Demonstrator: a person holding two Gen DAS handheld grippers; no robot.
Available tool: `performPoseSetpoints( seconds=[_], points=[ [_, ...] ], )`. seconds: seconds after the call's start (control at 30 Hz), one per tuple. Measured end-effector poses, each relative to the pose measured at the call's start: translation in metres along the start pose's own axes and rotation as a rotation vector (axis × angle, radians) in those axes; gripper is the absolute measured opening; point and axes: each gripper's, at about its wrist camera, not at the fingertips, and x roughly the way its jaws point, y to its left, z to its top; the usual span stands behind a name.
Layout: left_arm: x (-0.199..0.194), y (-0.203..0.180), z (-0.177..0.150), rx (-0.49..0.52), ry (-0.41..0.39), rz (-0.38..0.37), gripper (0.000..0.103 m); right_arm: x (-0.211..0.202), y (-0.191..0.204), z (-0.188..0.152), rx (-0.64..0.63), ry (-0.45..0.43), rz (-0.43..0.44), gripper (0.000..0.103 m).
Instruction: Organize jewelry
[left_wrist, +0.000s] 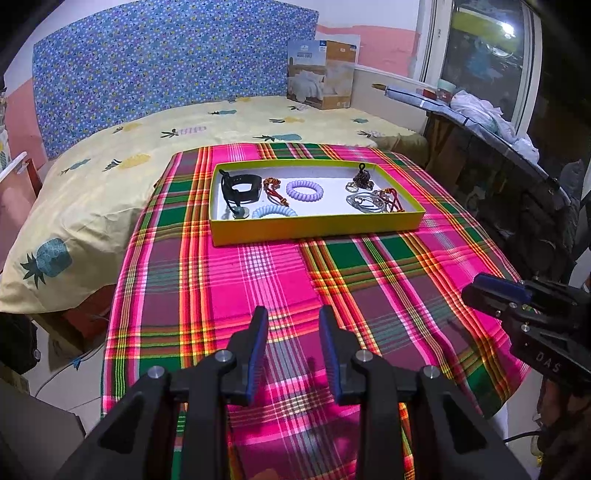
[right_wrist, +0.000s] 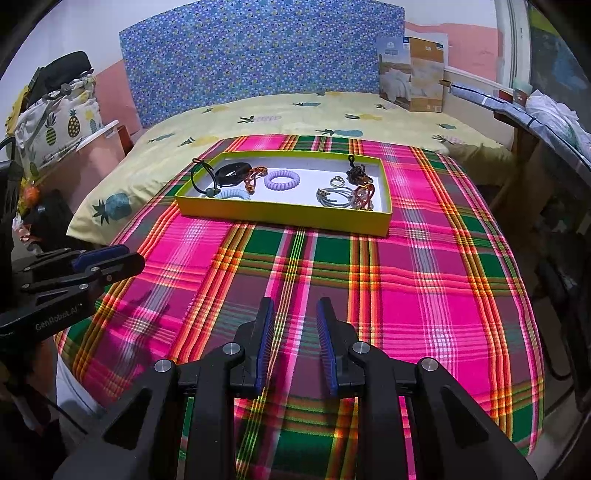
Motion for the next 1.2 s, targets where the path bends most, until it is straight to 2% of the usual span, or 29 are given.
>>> performPoseSetpoints(
  seconds=[1.2],
  points=[
    [0.0012,-0.0063,-0.0028,0.014,0.010,0.022,0.030,0.0023,0.0002,-0.0006,-0.002,0.002,0.000,0.024]
  ],
)
